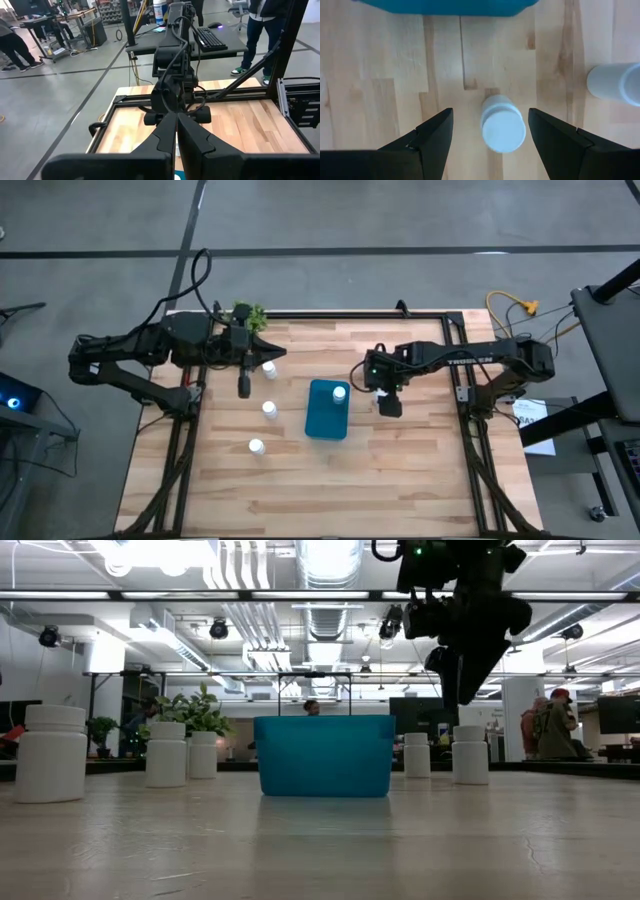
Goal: Pick and place pill bottles into a basket
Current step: Put the white pill bottle into the blue container
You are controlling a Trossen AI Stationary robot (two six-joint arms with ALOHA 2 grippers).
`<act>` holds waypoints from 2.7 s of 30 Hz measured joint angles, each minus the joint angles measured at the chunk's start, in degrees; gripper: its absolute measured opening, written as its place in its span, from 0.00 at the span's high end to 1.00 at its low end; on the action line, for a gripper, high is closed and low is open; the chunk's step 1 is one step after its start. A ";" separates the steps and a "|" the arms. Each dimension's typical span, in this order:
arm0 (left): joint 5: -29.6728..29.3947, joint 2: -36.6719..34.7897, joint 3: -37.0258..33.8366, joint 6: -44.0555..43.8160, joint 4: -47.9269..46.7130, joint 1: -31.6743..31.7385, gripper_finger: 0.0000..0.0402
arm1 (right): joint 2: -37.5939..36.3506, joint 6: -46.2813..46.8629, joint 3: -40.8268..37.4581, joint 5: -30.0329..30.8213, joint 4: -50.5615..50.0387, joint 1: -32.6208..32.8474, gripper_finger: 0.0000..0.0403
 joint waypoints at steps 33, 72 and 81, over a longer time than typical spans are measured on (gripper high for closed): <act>0.00 -0.13 0.00 -0.17 0.13 0.00 1.00 | 3.58 -1.74 -5.97 0.42 5.63 -2.18 0.38; 0.00 -0.09 0.00 0.23 0.12 0.00 1.00 | 4.71 -1.16 12.04 -0.38 -2.18 -2.25 0.63; 0.00 -0.09 0.00 0.24 0.13 0.00 1.00 | 4.72 -0.87 19.18 0.63 -0.90 -2.23 0.63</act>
